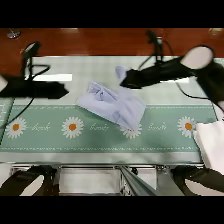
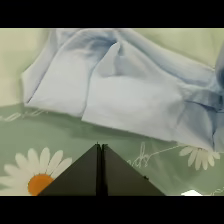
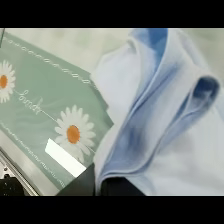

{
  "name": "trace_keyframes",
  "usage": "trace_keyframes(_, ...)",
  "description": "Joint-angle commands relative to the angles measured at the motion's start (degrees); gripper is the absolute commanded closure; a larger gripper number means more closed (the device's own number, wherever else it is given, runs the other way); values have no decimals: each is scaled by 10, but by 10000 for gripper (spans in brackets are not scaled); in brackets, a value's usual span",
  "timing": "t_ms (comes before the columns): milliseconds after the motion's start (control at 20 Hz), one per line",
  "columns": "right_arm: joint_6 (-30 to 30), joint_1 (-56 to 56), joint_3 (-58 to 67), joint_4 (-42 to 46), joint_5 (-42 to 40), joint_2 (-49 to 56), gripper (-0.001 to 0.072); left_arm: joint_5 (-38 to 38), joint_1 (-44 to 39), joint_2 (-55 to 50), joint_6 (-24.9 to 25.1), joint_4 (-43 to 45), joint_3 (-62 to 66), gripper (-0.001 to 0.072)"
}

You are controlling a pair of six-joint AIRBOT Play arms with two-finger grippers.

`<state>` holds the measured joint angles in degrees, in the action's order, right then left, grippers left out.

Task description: Fold the shirts.

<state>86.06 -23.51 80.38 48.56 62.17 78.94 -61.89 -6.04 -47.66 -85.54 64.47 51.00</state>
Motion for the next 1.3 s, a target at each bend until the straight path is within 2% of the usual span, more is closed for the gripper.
trace_keyframes(0, 16, -72, 155, 0, -9, 178, 688, 34, 37, 213, -51, 0, -189, 687)
trace_keyframes(150, 44, -90, 280, -2, -2, 305, 688, 19, 37, 308, -89, 1, -243, 686)
trace_keyframes(250, 73, -90, 340, -20, 4, 368, 685, 19, 37, 320, -96, 1, -246, 687)
trace_keyframes(300, 82, -90, 354, -51, 14, 390, 475, 22, 37, 316, -96, 3, -247, 686)
trace_keyframes(350, 78, -90, 356, -83, 28, 402, 91, 30, 37, 308, -96, 3, -247, 687)
trace_keyframes(400, 56, -86, 356, -94, 48, 405, 93, 37, 37, 299, -96, 3, -247, 686)
trace_keyframes(500, 55, -60, 356, -93, 99, 391, 94, 45, 37, 280, -95, 2, -247, 686)
trace_keyframes(650, 32, 19, 356, -63, 254, 326, 95, 45, 37, 255, -95, 0, -247, 687)
trace_keyframes(750, 10, 66, 336, 63, 330, 246, 94, 45, 36, 243, -95, -5, -247, 687)
trace_keyframes(800, 3, 83, 301, 127, 332, 197, 94, 45, 37, 239, -93, -12, -247, 686)
trace_keyframes(850, 4, 104, 233, 169, 301, 138, 94, 45, 36, 237, -85, -22, -247, 687)
trace_keyframes(900, 14, 123, 145, 175, 239, 79, 94, 45, 36, 236, -75, -31, -247, 686)
trace_keyframes(1000, 82, 152, -86, 173, 55, -46, 94, 45, 36, 235, -75, -32, -247, 686)
trace_keyframes(1050, 138, 157, -209, 169, -41, -102, 94, 45, 36, 232, -75, -32, -247, 686)
trace_keyframes(1100, 188, 157, -311, 149, -119, -143, 94, 46, 36, 226, -75, -32, -247, 686)
trace_keyframes(1150, 216, 155, -400, 94, -190, -172, 94, 50, 36, 217, -75, -32, -247, 686)
trace_keyframes(1250, 168, 146, -498, -46, -251, -184, 94, 65, 36, 188, -75, -35, -247, 686)
